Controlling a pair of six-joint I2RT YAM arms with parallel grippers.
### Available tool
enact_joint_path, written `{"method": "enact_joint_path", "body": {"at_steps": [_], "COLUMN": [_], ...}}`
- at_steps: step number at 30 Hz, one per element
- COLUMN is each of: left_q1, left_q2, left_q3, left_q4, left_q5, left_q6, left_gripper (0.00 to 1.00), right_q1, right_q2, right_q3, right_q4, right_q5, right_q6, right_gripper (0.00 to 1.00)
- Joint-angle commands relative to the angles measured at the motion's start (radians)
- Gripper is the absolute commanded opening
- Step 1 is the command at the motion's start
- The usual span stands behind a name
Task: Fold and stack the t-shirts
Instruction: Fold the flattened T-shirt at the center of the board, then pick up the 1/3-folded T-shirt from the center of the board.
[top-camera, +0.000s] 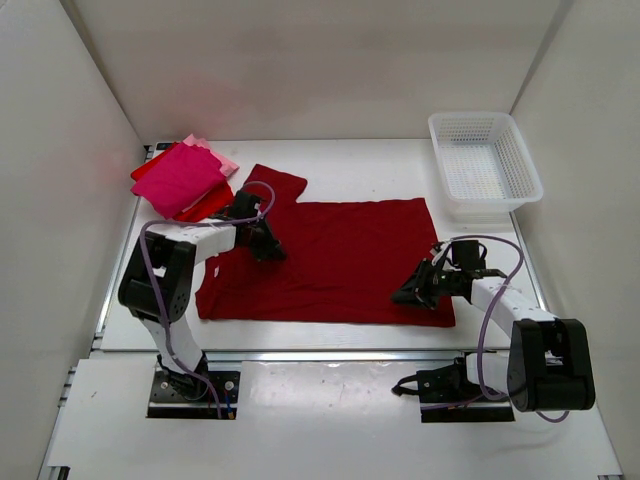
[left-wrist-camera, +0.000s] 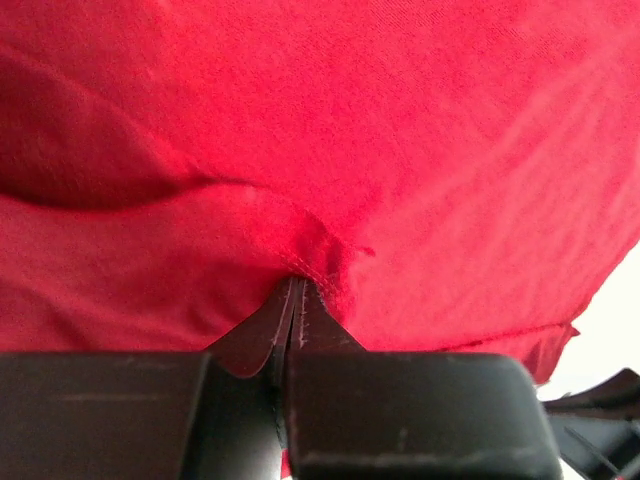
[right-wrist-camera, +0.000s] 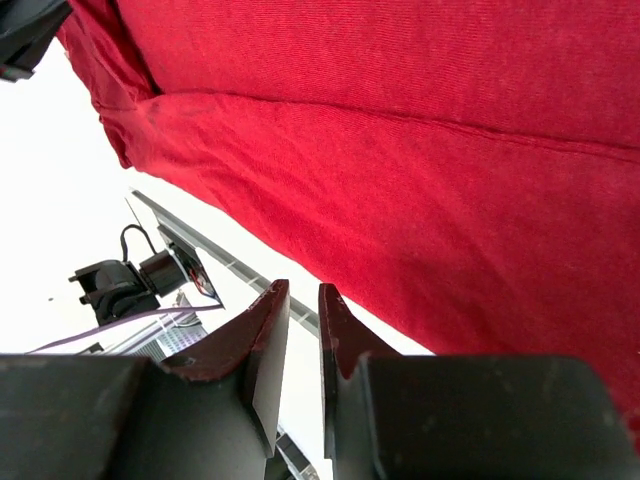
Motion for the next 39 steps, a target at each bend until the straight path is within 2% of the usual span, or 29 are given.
{"method": "enact_joint_path", "body": {"at_steps": [1,4,8,10,12,14,17,18,20,21,22,24,25,27,28,30,31,33,35,39], "left_q1": [0.002,-0.018,-0.036,-0.015,0.011,0.045,0.114,0.112,0.143,0.139,0.141,0.134,0.132,0.138,0.14,0.152,0.16,0.161,0.174,0.189], "left_q2": [0.024,0.07,0.09,0.053,0.006,-0.034,-0.074,-0.07,-0.019,-0.002,0.05,0.181,0.215,0.378,0.422,0.577,0.616,0.758,0.824,0.785], "left_q3": [0.056,0.089,0.112,0.088,0.074,0.092,0.195,0.221,0.342,0.39,0.477,0.646,0.757,1.016,1.075,1.296,1.348,1.569,1.646,1.484], "left_q4": [0.048,0.081,0.051,0.049,0.043,0.015,0.002,0.002,0.0,-0.015,-0.032,-0.137,-0.158,-0.256,-0.299,-0.345,-0.38,-0.443,-0.469,-0.381], "left_q5": [0.016,0.06,0.044,0.027,-0.001,-0.028,-0.057,-0.07,-0.079,-0.082,-0.093,-0.184,-0.199,-0.235,-0.249,-0.249,-0.249,-0.286,-0.301,-0.318], "left_q6": [-0.004,-0.024,-0.019,-0.027,-0.032,-0.036,-0.038,-0.041,-0.039,-0.036,-0.02,0.026,0.045,0.083,0.086,0.102,0.109,0.126,0.135,0.163], "left_gripper": [0.1,0.14,0.23,0.28,0.41,0.49,0.54,0.53,0.44,0.33,0.21,0.06,0.02,0.02,0.02,0.04,0.05,0.11,0.22,0.35], "right_q1": [0.03,0.057,0.06,0.052,0.041,0.015,0.006,0.005,0.014,0.021,0.02,0.035,0.038,0.054,0.061,0.077,0.08,0.087,0.104,0.139], "right_q2": [-0.026,-0.034,-0.039,-0.048,-0.052,-0.062,-0.072,-0.071,-0.085,-0.079,-0.085,-0.083,-0.086,-0.095,-0.097,-0.091,-0.092,-0.088,-0.082,-0.063], "right_q3": [-0.002,-0.011,-0.03,-0.033,-0.031,-0.036,-0.039,-0.045,-0.053,-0.051,-0.054,-0.054,-0.048,-0.032,-0.024,0.001,0.005,0.039,0.076,0.157], "right_q4": [0.033,0.041,0.068,0.062,0.05,0.047,0.045,0.041,0.033,0.033,0.032,0.019,0.007,-0.01,-0.028,-0.05,-0.065,-0.089,-0.126,-0.163], "right_q5": [-0.015,-0.012,-0.015,-0.018,-0.023,-0.031,-0.041,-0.038,-0.041,-0.04,-0.044,-0.051,-0.043,-0.016,-0.014,0.003,0.003,0.006,0.015,0.021], "right_q6": [0.019,0.047,0.064,0.061,0.044,0.039,0.033,0.029,0.027,0.02,0.015,0.0,-0.01,-0.029,-0.042,-0.048,-0.059,-0.056,-0.085,-0.114], "right_gripper": [0.16,0.16,0.15,0.15,0.16,0.16,0.16,0.16,0.12,0.02,0.0,0.0,0.0,0.0,0.0,0.0,0.0,0.0,0.0,0.0]}}
